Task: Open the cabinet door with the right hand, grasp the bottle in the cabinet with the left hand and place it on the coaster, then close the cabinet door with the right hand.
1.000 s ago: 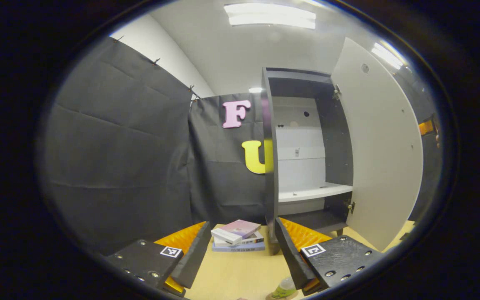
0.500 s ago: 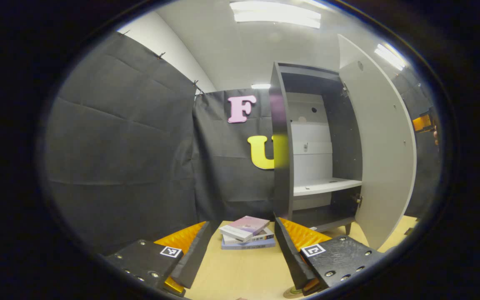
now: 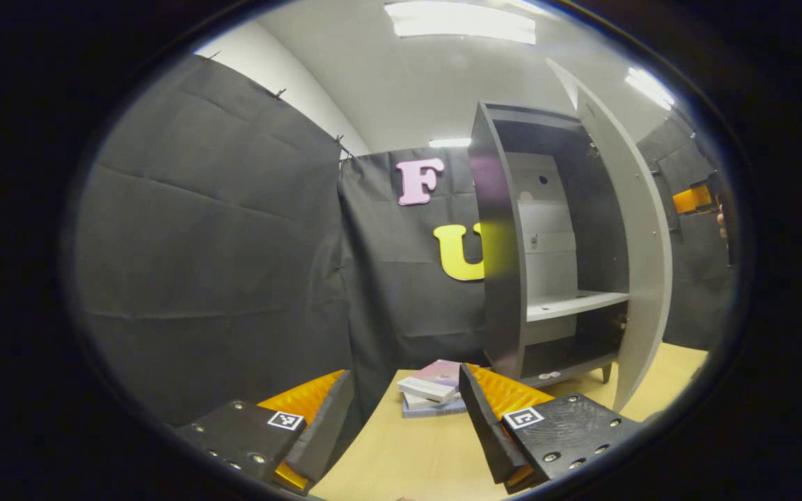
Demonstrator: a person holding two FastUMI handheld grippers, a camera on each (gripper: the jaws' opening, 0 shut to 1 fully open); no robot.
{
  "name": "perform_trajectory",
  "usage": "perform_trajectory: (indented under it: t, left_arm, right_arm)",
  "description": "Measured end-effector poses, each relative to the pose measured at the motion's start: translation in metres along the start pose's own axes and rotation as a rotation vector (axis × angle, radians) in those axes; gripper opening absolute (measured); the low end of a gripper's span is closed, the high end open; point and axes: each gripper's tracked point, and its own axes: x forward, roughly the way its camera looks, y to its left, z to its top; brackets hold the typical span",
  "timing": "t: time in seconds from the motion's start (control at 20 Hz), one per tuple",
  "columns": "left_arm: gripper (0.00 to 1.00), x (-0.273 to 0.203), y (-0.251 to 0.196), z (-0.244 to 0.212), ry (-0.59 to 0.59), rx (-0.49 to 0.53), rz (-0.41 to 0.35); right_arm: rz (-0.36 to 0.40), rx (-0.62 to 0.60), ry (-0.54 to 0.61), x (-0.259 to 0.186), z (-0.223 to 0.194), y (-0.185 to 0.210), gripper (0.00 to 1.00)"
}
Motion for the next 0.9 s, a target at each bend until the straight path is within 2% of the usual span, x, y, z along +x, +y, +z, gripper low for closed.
perform_trajectory:
  t: [0.15,0.4,0.5,0.65,0.7,0.75,0.9]
  left_arm:
    - [0.91,-0.001,0.017,-0.006,0.002,0.006,0.022]
    - [0.88,0.006,0.025,-0.009,0.005,-0.016,0.023]
    - [0.91,0.013,0.019,-0.006,-0.001,-0.037,0.003]
    - [0.91,0.023,0.000,0.001,-0.013,-0.065,-0.031]
    - [0.88,0.026,-0.006,0.005,-0.019,-0.069,-0.038]
    - [0.91,0.027,-0.014,0.009,-0.025,-0.072,-0.041]
    - [0.91,0.025,-0.040,0.018,-0.038,-0.095,-0.053]
  right_arm:
    - [0.021,0.002,-0.006,0.007,-0.001,0.018,0.92]
    - [0.021,0.026,0.004,0.010,-0.012,0.023,0.93]
    - [0.012,0.020,0.007,0.003,-0.014,0.019,0.93]
    - [-0.010,-0.010,0.002,-0.011,-0.016,0.004,0.93]
    - [-0.013,-0.019,-0.003,-0.014,-0.017,-0.003,0.93]
    - [-0.013,-0.023,-0.009,-0.018,-0.017,-0.008,0.93]
    - [0.002,-0.017,-0.010,-0.028,-0.021,-0.026,0.93]
